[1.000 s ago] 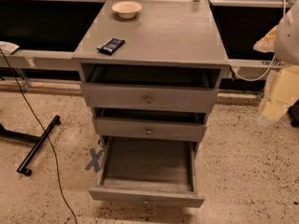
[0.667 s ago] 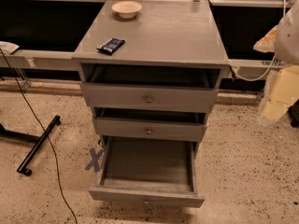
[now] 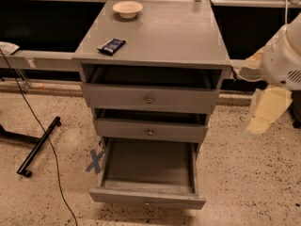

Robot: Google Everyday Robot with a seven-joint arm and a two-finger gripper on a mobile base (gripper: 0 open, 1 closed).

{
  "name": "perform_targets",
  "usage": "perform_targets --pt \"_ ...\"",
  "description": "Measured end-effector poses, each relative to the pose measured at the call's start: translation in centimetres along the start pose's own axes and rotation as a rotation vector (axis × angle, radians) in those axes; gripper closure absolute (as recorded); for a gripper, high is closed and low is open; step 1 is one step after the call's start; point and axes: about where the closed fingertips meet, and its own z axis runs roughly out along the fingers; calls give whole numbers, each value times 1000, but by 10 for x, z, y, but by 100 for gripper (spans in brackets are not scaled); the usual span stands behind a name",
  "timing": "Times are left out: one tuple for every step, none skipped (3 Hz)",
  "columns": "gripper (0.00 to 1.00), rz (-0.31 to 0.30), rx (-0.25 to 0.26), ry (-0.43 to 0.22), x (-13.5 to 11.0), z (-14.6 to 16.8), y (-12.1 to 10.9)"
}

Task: Close bottom drawer

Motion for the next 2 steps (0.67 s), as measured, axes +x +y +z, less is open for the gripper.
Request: perform_targets --pt "0 12 -56 -60 12 78 24" --pt "0 59 -153 -81 35 195 47"
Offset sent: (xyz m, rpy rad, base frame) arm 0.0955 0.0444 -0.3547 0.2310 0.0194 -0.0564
